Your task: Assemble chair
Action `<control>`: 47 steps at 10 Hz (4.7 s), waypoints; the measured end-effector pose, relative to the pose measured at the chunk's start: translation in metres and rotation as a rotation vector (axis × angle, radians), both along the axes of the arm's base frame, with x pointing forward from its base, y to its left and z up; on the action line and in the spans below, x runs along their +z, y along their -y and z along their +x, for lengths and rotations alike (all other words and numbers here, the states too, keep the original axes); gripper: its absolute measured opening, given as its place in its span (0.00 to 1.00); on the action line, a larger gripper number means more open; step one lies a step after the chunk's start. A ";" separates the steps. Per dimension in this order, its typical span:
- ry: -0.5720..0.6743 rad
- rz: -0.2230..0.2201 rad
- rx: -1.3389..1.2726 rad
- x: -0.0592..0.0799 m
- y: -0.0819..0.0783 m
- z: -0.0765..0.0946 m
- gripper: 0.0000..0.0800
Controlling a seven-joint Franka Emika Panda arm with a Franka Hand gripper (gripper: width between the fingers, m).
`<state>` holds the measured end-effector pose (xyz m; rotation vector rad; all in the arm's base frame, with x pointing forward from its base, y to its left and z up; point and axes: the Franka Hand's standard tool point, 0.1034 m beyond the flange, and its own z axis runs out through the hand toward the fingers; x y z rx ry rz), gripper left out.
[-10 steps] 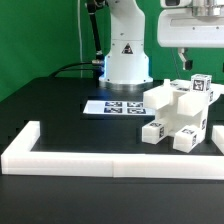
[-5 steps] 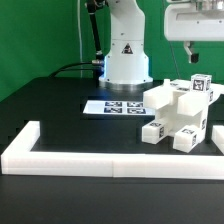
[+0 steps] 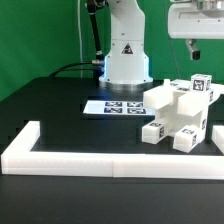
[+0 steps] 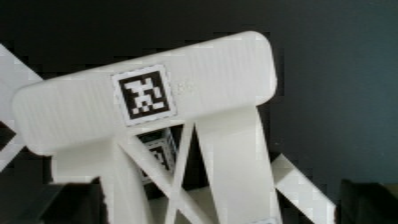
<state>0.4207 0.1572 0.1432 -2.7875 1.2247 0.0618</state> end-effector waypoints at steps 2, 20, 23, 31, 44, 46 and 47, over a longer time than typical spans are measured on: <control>0.001 -0.009 -0.049 -0.022 -0.011 -0.020 0.81; -0.028 -0.083 0.093 -0.069 -0.019 -0.036 0.81; -0.023 -0.084 0.123 -0.068 -0.008 -0.031 0.81; -0.003 -0.088 0.191 -0.065 0.024 -0.010 0.81; -0.013 -0.082 0.217 -0.064 0.011 -0.029 0.81; 0.011 -0.107 0.255 -0.076 0.011 -0.033 0.81; 0.021 -0.118 0.270 -0.082 0.011 -0.032 0.81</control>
Offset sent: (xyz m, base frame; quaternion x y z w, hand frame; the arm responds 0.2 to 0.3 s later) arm -0.0221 0.0312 -0.0306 0.0020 0.0140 0.0563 0.9983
